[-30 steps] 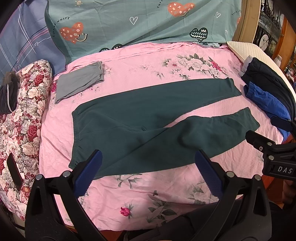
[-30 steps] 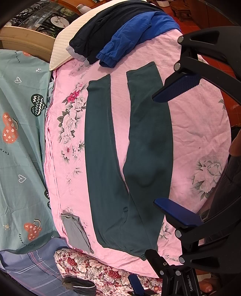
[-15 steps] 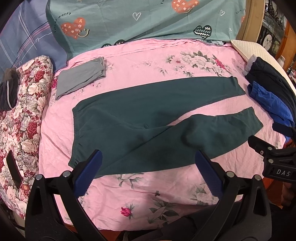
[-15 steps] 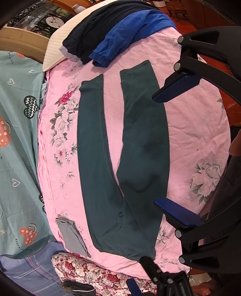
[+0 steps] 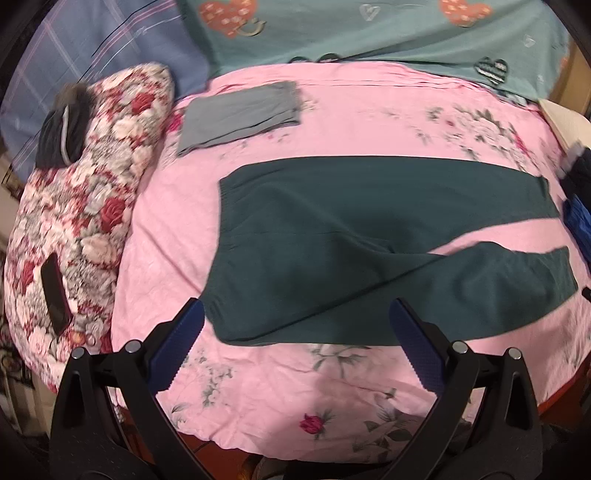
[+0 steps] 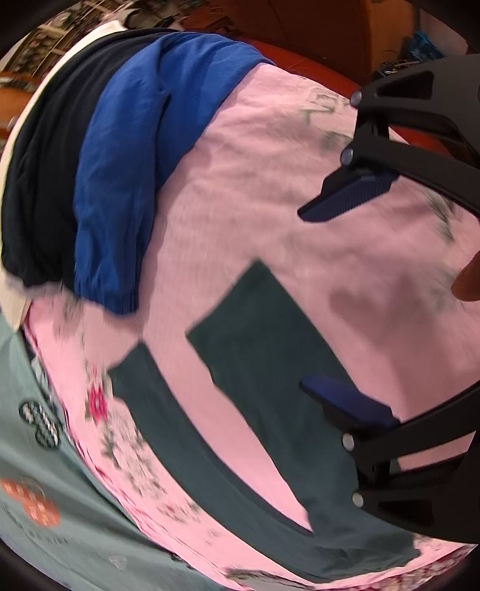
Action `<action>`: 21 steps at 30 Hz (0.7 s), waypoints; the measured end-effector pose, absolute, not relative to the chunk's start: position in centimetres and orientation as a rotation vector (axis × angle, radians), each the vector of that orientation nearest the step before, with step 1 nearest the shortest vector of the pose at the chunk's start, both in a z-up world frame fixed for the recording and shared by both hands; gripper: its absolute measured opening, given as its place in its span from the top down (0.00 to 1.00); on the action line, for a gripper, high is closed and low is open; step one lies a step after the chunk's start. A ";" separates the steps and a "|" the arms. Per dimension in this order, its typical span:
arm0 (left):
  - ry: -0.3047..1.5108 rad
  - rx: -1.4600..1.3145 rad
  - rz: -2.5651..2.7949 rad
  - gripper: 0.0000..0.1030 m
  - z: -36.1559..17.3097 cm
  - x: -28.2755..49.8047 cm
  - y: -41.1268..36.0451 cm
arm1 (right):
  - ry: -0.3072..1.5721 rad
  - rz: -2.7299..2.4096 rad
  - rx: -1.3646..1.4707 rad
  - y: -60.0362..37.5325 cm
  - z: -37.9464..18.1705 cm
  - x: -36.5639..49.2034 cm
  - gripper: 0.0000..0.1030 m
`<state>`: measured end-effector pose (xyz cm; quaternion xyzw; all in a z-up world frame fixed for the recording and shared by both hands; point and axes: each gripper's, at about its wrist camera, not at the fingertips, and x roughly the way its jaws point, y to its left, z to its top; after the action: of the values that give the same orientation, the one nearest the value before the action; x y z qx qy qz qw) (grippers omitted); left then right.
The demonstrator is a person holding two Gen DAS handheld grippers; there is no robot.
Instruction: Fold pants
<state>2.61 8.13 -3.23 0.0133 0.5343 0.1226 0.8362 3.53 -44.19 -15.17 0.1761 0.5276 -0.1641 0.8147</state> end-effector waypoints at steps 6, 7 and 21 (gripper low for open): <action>1.127 -0.020 0.343 0.02 -2.6 2.7 10.9 | 1.146 -0.316 0.404 -45.2 -17.4 5.7 0.25; 1.125 -0.021 0.351 0.02 -2.5 2.7 11.1 | 1.154 -0.319 0.390 -45.1 -17.7 5.9 0.28; 1.139 -0.026 0.423 0.02 -2.2 3.9 13.4 | 1.103 -0.314 0.368 -44.8 -14.5 4.2 0.98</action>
<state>3.93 13.44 -2.20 -0.0124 0.5349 0.1987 0.8211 4.21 -44.83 -14.54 0.1731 0.5189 -0.1476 0.8240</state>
